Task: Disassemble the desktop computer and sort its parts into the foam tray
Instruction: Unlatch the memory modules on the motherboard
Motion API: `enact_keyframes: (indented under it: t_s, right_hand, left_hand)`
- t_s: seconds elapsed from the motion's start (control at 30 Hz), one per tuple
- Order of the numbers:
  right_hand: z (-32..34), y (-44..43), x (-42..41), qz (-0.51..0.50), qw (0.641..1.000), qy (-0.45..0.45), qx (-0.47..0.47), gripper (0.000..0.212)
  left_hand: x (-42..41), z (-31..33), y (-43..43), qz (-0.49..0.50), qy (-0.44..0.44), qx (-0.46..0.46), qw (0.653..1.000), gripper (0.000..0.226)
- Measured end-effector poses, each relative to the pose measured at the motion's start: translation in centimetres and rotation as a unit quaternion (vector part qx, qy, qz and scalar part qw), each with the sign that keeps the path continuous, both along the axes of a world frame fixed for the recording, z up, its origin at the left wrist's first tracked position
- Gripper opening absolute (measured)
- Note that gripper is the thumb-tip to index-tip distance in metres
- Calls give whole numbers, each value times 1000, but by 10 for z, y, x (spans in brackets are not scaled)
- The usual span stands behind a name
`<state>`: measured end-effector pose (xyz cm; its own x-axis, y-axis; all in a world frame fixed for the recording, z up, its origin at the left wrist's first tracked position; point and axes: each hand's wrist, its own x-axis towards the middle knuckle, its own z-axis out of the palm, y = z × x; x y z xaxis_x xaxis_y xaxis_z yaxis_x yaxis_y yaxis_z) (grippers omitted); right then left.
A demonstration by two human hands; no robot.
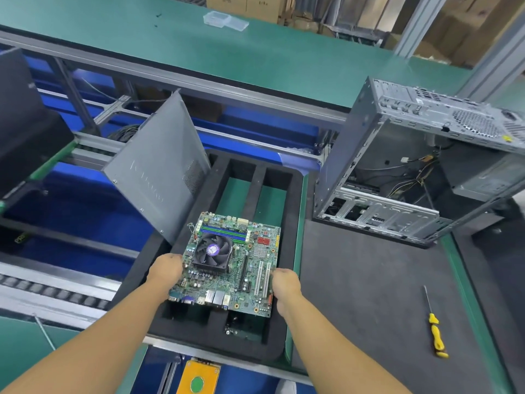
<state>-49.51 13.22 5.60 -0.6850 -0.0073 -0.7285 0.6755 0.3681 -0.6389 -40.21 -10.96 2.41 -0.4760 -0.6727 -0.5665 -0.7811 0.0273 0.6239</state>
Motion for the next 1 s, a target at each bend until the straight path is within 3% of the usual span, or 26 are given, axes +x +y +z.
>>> enact_keyframes:
  t_s: [0.07, 0.17, 0.5, 0.77, 1.0]
  right_hand:
    - [-3, -2, 1, -50, 998, 2, -25, 47]
    - [-3, 1, -2, -139, 988, -29, -56, 45]
    - [-4, 31, -11, -179, 981, -16, -72, 39]
    - [10, 102, -30, -246, 961, 23, -122, 33]
    - [17, 202, -42, -315, 943, 31, -101, 35]
  left_hand:
    - [1, -3, -2, 23, 24, 22, 999, 35]
    - [3, -6, -1, 82, 35, 66, 994, 26]
    - [9, -4, 16, 105, 39, 146, 983, 17]
    - [-38, 22, 69, 35, 113, 159, 980, 16]
    - [-94, 15, 153, -52, 87, 187, 977, 15]
